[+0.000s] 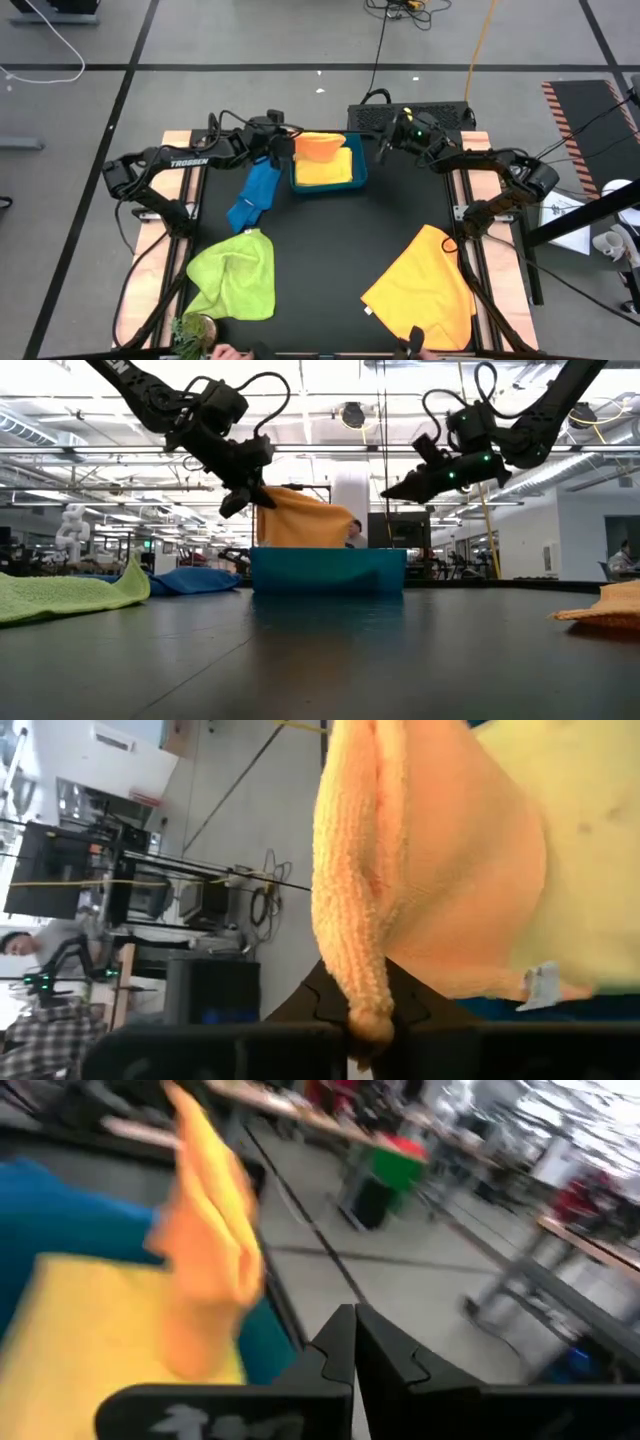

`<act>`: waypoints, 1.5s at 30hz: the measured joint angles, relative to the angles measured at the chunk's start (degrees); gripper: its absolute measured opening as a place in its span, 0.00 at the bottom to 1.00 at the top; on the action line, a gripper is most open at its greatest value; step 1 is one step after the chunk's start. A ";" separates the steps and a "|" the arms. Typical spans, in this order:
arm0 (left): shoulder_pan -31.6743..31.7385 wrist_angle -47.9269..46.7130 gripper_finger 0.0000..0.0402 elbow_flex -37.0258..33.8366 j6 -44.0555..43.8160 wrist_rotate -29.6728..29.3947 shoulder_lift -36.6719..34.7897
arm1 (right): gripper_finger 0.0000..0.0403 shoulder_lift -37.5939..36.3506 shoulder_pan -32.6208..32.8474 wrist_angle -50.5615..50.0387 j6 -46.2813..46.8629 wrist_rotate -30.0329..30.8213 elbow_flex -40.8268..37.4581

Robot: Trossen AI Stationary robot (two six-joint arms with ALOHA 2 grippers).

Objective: Fold microfiber towels
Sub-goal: Put the folded orange microfiber cloth into the blue bin

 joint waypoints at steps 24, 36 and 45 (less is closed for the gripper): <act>-3.62 0.56 0.03 0.00 -2.43 0.33 0.00 | 0.65 15.73 2.56 -6.47 12.08 -20.04 11.71; -3.60 0.07 0.05 0.07 -4.37 -0.69 0.00 | 0.60 14.10 5.76 -11.54 7.69 -20.46 11.83; -3.60 0.10 0.04 0.07 -4.30 -0.71 0.00 | 0.43 14.12 8.89 -15.00 -1.64 -3.73 11.83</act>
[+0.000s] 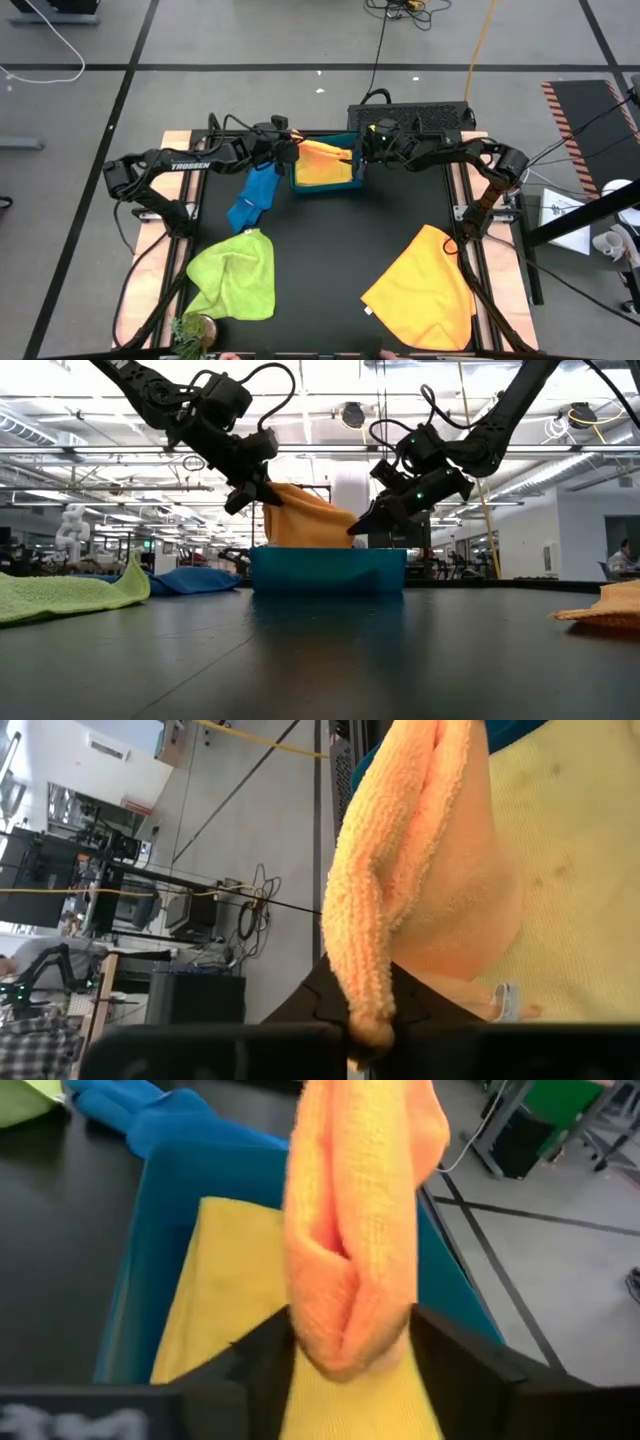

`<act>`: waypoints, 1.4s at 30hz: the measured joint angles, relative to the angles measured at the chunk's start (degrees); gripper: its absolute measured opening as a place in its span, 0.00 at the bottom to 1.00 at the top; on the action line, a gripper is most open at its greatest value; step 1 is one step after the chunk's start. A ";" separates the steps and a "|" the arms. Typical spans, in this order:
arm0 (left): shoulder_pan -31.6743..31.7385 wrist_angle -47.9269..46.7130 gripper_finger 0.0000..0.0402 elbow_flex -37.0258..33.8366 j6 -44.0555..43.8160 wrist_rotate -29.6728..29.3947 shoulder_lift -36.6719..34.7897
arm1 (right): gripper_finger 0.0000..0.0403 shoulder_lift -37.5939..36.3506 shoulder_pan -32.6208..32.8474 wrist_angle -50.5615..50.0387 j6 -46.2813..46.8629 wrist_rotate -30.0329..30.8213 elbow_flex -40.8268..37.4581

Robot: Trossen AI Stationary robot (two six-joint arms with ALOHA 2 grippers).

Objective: Fold microfiber towels
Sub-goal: Put the folded orange microfiber cloth into the blue bin

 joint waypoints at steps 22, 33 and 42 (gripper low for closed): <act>2.56 5.32 0.04 0.11 2.68 0.65 0.60 | 0.01 -10.55 -2.32 1.00 -5.19 4.40 -0.02; 4.21 4.62 0.02 0.13 2.16 4.83 2.11 | 0.00 -7.47 -4.39 -0.37 -6.39 4.25 0.02; 5.20 4.92 0.02 0.07 3.29 4.55 5.94 | 0.00 -5.18 -4.58 -0.49 -7.61 5.86 0.02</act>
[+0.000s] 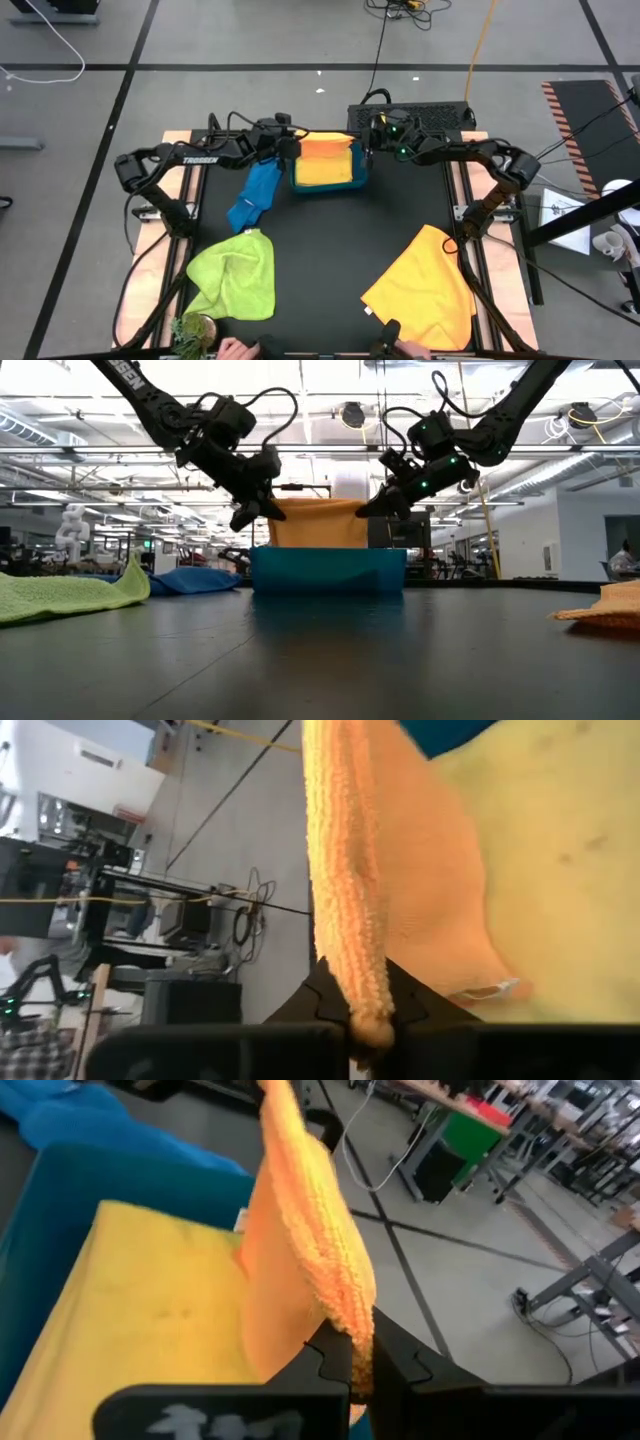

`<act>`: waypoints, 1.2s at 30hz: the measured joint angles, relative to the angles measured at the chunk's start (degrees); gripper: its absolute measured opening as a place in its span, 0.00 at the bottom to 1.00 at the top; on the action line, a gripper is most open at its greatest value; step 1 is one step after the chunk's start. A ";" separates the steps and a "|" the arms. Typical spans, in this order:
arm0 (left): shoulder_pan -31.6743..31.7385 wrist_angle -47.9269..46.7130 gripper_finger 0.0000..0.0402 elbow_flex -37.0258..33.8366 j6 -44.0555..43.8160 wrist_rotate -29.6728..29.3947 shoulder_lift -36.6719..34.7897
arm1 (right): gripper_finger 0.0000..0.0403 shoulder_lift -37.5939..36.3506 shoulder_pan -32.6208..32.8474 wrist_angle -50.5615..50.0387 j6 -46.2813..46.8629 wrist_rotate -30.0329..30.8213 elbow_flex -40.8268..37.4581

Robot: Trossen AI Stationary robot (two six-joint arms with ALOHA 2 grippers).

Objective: Fold microfiber towels
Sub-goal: Put the folded orange microfiber cloth into the blue bin

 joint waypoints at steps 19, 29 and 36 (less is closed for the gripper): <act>-7.98 -12.99 0.13 -0.11 -6.28 -0.26 -0.15 | 0.05 0.05 3.86 -16.12 0.86 -7.61 -0.04; -11.23 -12.71 0.34 -0.11 -9.82 -2.38 -0.15 | 0.28 0.05 6.60 -20.71 1.58 -8.97 -0.11; -12.87 -12.98 0.48 -0.11 -12.35 -5.30 -0.15 | 0.45 -1.82 8.08 -24.67 1.60 -7.05 -0.11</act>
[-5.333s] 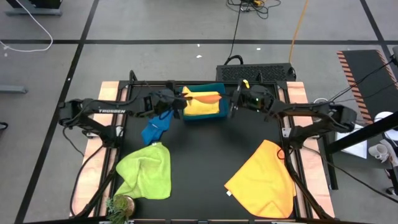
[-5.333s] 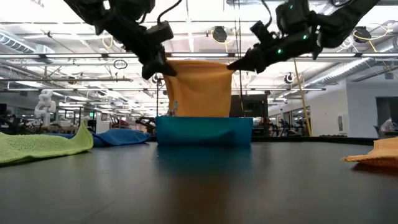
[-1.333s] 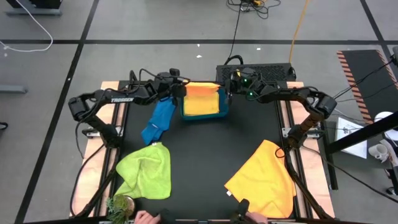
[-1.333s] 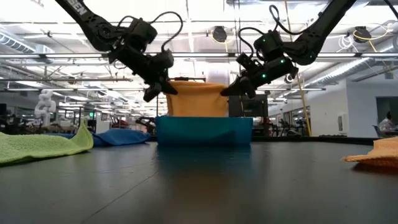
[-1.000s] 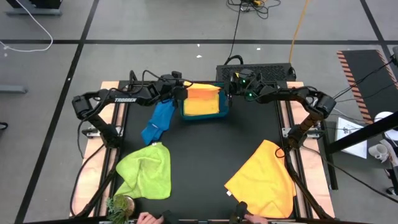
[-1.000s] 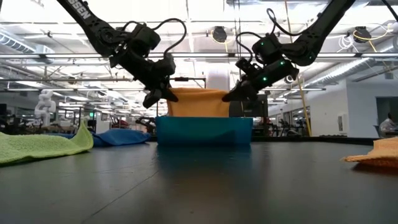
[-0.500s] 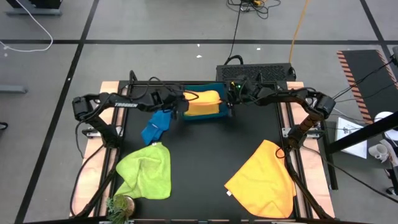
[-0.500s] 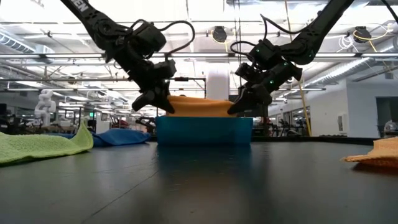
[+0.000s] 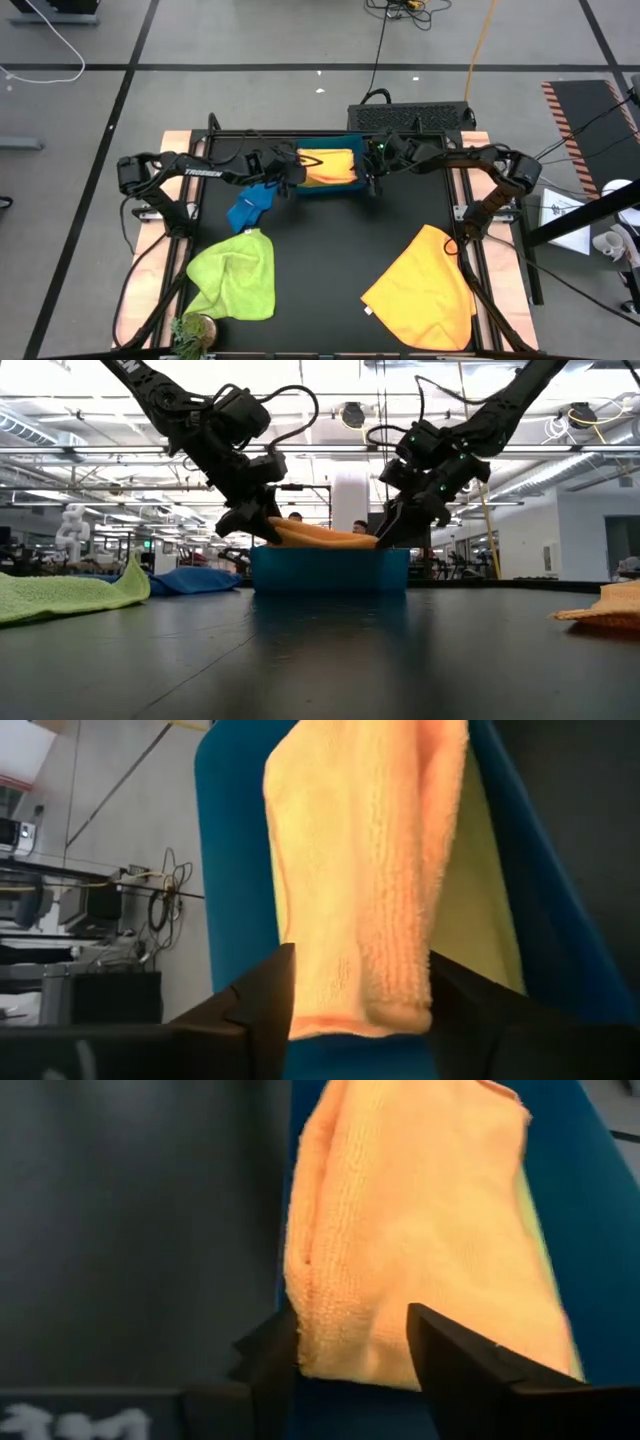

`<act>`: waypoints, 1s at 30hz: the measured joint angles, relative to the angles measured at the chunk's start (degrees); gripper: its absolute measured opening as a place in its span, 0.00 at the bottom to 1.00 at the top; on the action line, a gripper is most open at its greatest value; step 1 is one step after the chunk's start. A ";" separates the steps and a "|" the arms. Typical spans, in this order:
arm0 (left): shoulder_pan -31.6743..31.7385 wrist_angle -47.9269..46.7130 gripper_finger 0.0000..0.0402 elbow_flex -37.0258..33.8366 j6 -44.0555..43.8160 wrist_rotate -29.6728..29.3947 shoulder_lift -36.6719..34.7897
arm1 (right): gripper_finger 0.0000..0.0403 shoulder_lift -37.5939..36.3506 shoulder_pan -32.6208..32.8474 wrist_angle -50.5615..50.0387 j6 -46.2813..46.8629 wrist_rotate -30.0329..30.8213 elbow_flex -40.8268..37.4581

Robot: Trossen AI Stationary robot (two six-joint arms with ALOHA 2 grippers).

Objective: Fold microfiber towels
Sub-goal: Put the folded orange microfiber cloth into the blue bin, then fold the orange microfiber cloth

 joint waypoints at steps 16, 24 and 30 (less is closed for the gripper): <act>-7.56 -3.17 0.66 0.70 -8.07 -13.55 -3.80 | 0.53 -11.83 1.58 -0.51 4.89 1.02 0.02; -9.38 0.47 0.60 1.45 -23.88 -5.65 -8.26 | 0.53 -11.79 2.98 0.94 5.03 0.90 0.04; -7.68 2.48 0.52 0.14 -30.42 -0.04 -4.45 | 0.53 -11.64 3.33 5.59 7.35 -2.92 -1.38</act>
